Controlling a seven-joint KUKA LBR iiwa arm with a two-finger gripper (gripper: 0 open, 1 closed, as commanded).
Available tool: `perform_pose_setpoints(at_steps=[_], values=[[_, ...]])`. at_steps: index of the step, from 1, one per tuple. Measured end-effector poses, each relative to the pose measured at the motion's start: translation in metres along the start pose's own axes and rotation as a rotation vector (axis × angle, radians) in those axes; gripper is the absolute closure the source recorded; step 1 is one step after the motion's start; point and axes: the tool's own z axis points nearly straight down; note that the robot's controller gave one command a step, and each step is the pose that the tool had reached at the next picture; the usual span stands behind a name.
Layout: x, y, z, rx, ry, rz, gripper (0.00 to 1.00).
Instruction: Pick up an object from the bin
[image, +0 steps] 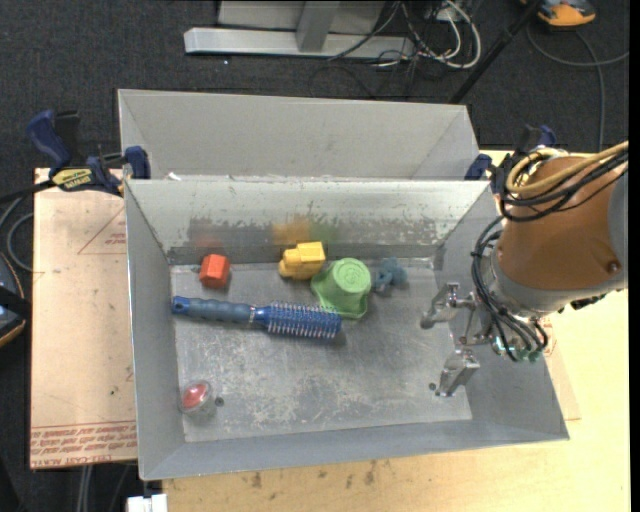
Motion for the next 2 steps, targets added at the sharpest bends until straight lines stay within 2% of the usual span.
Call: perform_pose_setpoints(at_steps=[1,2], values=[[-0.072,0.032,0.114,0.003,-0.011,-0.178,0.0],[-0.072,0.116,0.051,-0.002,-0.015,-0.276,0.0]])
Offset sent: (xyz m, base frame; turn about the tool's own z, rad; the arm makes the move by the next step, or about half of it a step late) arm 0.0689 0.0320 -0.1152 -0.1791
